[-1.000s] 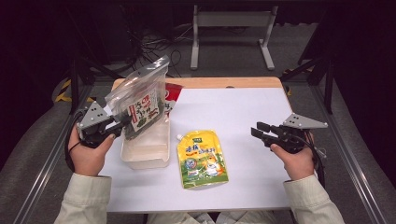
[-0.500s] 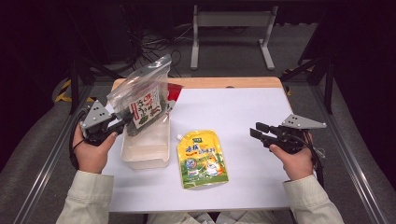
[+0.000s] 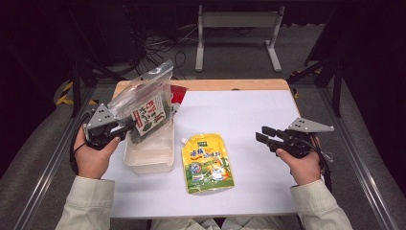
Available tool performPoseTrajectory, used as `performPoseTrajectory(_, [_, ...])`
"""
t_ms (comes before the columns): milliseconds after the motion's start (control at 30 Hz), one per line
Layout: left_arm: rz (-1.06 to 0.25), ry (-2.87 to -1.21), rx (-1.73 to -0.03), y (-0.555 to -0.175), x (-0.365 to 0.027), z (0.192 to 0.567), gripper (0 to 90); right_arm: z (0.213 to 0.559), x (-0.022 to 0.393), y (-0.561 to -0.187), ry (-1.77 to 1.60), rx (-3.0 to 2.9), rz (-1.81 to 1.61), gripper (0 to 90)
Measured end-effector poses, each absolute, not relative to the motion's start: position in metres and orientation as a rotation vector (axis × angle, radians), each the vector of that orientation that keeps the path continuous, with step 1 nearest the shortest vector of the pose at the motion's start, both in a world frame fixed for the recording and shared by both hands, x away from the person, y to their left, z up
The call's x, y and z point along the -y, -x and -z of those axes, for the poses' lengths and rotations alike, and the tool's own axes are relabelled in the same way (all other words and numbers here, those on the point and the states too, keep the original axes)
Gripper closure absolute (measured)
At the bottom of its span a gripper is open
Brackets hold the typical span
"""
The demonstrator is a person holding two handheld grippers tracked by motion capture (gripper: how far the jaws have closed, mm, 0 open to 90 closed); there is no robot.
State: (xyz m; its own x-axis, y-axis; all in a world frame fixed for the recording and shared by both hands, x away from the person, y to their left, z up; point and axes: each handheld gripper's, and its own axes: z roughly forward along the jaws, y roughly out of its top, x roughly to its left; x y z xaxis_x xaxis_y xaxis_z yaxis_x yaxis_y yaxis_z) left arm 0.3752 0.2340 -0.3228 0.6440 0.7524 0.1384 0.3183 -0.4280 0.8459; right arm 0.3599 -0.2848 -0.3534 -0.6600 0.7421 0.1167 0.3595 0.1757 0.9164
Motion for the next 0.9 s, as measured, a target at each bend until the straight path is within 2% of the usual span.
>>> performPoseTrajectory(200, [-0.655, -2.097, -0.856, -0.379, -0.227, 0.326, 77.1, 0.355, 0.284, -0.360, -1.047, -2.103, -1.480, 59.8])
performPoseTrajectory(600, [-0.520, -2.058, -0.904, -0.393, -0.242, 0.348, 76.9, 0.355, 0.283, -0.361, -1.045, -2.112, -1.478, 58.6])
performPoseTrajectory(900, [-0.543, -2.030, -0.948, -0.389, -0.241, 0.352, 75.9, 0.357, 0.280, -0.361, -1.040, -2.130, -1.470, 57.2])
